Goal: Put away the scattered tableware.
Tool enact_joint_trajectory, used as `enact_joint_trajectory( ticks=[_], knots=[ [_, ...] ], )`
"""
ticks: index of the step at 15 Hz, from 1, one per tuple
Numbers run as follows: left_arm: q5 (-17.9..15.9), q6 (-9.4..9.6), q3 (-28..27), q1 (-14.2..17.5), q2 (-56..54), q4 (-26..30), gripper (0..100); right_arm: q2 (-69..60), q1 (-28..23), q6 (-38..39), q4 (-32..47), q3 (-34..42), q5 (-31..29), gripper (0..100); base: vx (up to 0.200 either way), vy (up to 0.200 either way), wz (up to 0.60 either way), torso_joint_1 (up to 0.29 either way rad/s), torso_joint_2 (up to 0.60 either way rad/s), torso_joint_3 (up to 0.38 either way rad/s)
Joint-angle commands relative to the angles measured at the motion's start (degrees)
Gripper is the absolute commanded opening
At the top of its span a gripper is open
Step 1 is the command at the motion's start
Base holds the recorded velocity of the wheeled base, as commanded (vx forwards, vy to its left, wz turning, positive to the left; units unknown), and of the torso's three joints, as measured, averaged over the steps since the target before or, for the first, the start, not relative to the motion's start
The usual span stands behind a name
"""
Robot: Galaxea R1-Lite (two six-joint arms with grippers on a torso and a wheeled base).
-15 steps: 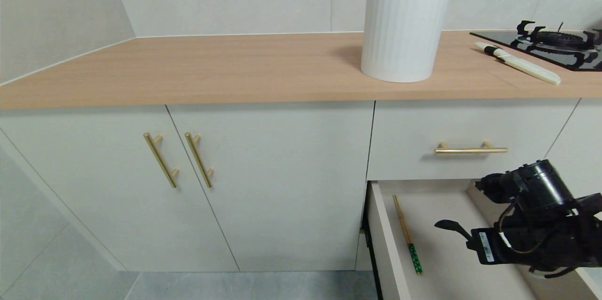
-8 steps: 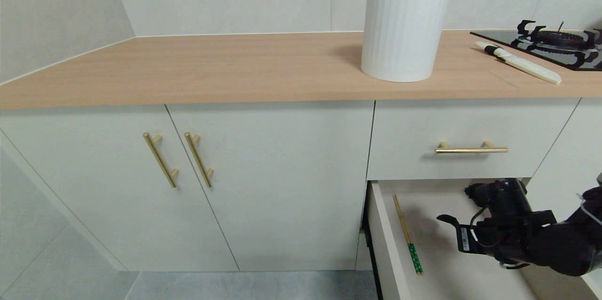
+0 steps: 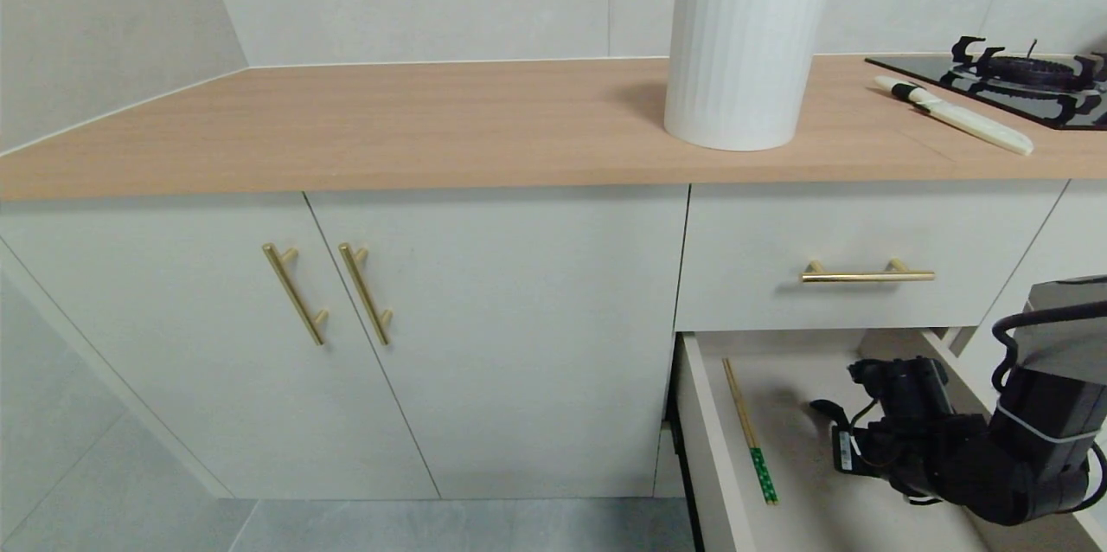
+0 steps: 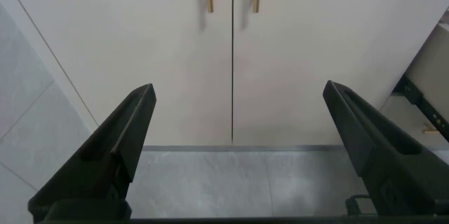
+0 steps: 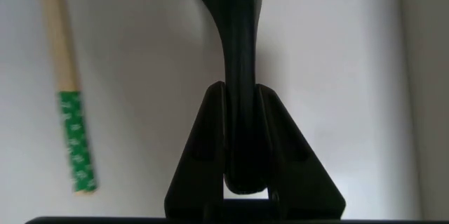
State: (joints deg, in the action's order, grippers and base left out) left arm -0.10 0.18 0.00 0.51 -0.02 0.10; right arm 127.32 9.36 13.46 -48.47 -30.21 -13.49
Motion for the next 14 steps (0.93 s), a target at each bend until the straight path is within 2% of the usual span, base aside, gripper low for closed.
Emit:
enact_joint_trajectory(
  ticks=[1,10,11,14],
  knots=[
    [0.0,-0.01,0.0,0.0,0.0,0.0,100,2.1,-0.1,0.0,-0.2,0.0,0.0,0,0.000,0.000,0.00,0.000,0.00,0.000],
    [0.1,-0.01,0.0,0.0,0.0,0.0,100,2.2,-0.1,0.0,-1.2,0.0,0.0,0,0.000,0.000,0.00,0.000,0.00,0.000],
    [0.0,-0.01,0.0,0.0,0.0,0.0,100,2.2,-0.1,0.0,-1.3,0.0,0.0,100,0.000,0.000,0.00,0.000,0.00,0.000],
    [0.0,-0.01,0.0,0.0,0.0,0.0,100,1.7,-0.1,0.0,-1.3,0.0,0.0,100,0.000,0.000,0.00,0.000,0.00,0.000]
  ],
)
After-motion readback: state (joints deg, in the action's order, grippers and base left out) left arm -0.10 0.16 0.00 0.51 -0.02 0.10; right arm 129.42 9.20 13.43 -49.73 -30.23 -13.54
